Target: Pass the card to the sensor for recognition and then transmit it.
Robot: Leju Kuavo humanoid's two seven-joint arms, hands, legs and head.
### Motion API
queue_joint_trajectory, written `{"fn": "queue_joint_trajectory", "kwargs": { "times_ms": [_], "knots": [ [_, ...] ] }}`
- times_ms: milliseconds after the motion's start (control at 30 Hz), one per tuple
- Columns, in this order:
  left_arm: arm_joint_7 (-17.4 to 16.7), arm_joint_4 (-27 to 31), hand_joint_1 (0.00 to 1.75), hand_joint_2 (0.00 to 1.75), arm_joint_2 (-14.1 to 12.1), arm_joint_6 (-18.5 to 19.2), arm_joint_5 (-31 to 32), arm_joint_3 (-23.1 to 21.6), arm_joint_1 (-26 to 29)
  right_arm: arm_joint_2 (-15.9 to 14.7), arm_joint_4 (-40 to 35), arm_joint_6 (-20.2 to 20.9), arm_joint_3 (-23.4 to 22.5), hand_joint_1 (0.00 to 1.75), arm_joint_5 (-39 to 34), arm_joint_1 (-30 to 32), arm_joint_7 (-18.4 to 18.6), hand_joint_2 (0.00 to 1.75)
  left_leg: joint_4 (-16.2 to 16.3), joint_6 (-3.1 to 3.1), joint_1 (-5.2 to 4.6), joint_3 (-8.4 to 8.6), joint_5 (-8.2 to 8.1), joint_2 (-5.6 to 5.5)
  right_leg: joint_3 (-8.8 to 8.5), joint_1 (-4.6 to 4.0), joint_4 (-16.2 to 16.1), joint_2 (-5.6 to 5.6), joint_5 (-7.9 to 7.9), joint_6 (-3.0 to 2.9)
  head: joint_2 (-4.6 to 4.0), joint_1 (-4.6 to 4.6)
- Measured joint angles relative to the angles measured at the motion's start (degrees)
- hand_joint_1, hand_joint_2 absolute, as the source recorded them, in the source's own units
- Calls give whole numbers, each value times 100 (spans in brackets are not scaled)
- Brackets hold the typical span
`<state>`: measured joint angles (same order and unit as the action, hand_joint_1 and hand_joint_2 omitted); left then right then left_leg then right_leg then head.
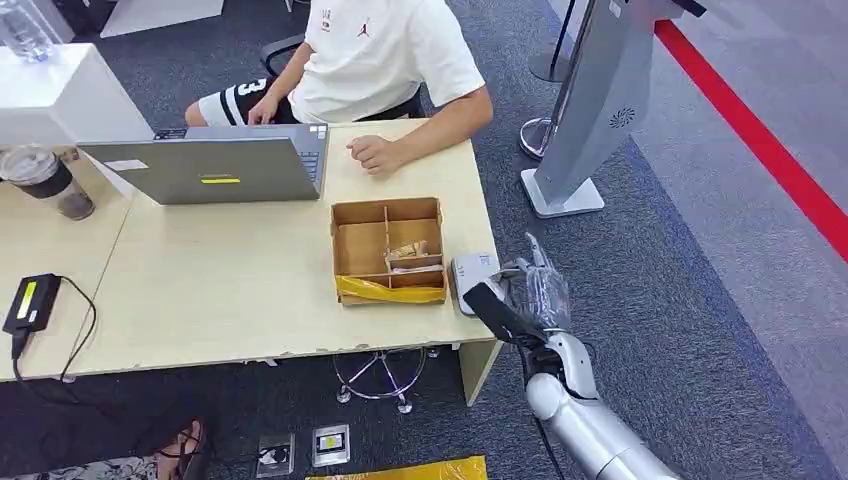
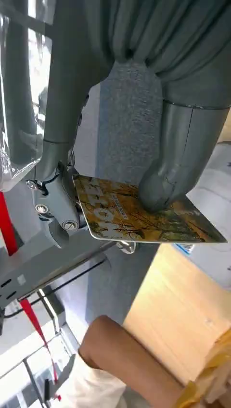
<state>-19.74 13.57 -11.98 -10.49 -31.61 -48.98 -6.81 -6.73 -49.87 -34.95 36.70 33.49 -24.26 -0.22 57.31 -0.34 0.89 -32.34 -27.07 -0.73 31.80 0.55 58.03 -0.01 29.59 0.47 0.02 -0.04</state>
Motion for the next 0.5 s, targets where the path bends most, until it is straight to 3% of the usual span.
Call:
{"fn": "queue_joint_trajectory", "kwargs": {
  "times_ms": [167, 500],
  "knots": [
    [4, 0, 0, 175, 18, 22, 22, 0, -1, 214, 323, 0, 94, 175, -46, -4, -297, 175, 0, 0, 1, 0, 0, 0, 0, -1, 0, 0, 0, 0, 0, 0],
    [52, 0, 0, 175, 18, 37, 59, 0, -1, 494, 520, 17, 361, 175, 52, -47, -400, 175, 0, 0, 0, 0, 0, 0, -1, 0, 0, 0, 0, 0, 0, 0]
  ]
}}
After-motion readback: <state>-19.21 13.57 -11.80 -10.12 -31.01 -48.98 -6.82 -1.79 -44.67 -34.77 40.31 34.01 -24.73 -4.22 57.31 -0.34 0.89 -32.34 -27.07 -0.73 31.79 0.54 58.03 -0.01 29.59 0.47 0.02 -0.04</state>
